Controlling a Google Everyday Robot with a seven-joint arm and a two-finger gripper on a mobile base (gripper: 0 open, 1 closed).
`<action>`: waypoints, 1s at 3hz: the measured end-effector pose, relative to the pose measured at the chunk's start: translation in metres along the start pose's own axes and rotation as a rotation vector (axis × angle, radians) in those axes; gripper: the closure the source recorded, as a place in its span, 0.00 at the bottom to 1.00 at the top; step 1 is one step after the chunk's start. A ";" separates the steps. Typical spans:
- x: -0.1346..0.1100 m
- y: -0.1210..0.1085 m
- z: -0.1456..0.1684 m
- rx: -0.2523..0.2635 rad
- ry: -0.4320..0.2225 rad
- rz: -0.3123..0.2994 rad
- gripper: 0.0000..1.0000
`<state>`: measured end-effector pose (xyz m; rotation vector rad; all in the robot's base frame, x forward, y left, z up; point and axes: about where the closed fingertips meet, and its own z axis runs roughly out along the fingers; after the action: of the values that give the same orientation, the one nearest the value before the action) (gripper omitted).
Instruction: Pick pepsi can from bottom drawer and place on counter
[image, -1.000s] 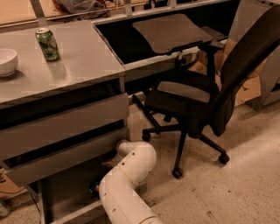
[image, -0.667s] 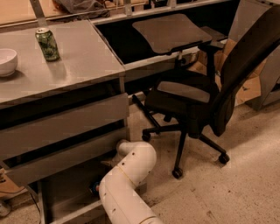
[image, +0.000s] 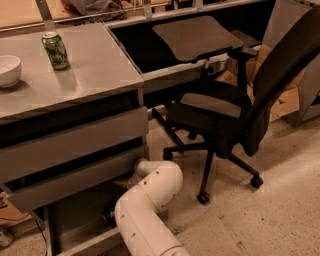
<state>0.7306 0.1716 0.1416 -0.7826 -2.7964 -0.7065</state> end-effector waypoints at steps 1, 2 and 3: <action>0.005 0.013 -0.018 -0.072 -0.036 -0.037 0.00; 0.009 0.036 -0.062 -0.178 -0.116 -0.070 0.00; 0.010 0.032 -0.062 -0.178 -0.116 -0.070 0.00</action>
Offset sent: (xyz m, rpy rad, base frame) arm -0.1152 -0.0727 0.0644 0.0127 -0.1451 -0.0908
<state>0.7403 0.1706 0.2116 -0.7812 -2.9073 -0.9633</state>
